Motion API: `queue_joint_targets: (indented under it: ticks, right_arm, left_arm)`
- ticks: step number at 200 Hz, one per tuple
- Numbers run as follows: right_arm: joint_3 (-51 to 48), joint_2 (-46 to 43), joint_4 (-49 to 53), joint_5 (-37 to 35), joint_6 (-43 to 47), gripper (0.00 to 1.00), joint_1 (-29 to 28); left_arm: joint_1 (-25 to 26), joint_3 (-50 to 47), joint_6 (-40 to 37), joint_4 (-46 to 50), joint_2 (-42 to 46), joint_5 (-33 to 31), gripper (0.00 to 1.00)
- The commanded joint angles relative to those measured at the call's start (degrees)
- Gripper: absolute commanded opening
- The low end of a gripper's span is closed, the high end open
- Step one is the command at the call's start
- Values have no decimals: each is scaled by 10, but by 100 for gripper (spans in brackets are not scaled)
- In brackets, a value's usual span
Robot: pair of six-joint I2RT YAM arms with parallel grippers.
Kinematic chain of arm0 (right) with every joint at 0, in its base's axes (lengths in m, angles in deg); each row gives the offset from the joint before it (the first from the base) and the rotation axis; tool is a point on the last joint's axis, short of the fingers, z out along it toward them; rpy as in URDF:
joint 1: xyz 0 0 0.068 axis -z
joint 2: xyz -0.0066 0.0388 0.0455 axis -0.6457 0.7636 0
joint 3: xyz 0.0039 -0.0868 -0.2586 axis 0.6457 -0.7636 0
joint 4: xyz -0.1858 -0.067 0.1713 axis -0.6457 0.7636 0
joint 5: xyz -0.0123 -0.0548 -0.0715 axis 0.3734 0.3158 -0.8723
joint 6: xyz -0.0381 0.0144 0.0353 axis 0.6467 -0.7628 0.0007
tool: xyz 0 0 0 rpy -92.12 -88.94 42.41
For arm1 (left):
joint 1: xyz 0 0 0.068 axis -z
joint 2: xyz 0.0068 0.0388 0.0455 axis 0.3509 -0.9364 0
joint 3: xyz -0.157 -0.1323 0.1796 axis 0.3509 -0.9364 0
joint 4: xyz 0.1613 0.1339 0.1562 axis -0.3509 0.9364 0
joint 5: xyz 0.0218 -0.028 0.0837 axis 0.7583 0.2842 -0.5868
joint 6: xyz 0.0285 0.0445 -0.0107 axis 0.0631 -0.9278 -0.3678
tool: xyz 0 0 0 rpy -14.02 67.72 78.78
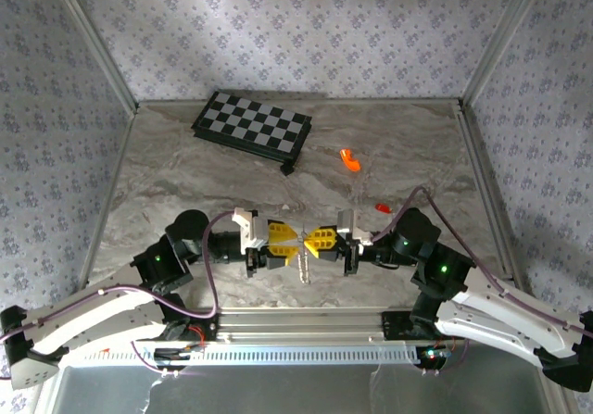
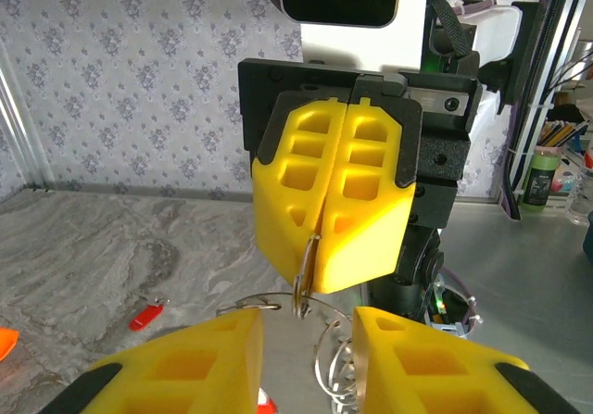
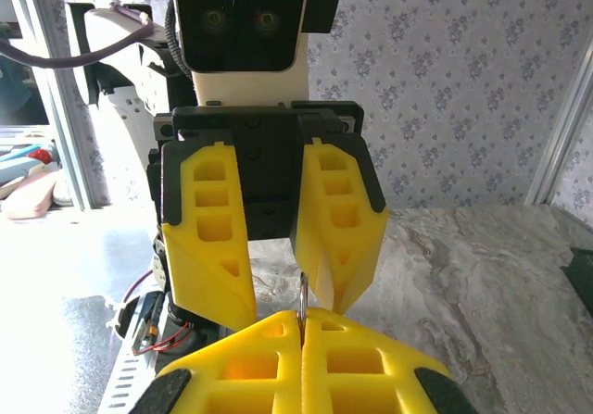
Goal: Put the keys on the keyring
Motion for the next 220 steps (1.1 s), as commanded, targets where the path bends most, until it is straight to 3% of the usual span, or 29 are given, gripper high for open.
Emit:
queue_joint_targets:
  ticks: [1,59,138,181,220]
  right_arm:
    - [1,-3,-20,18,-7,0,5]
    - [16,-1,15,38,-1,0,10]
    - [6,-3,-17,46,-13,0,13]
    - [2,-2,-25,48,-18,0,14]
    - [-5,0,-45,53,-26,0,13]
  left_arm:
    - [5,21,5,-27,0,14,29]
    - [5,25,9,-41,-6,22,24]
    - [5,24,17,-52,-13,29,20]
    - [4,21,18,-55,-10,30,10]
    - [5,17,21,-62,-12,32,13]
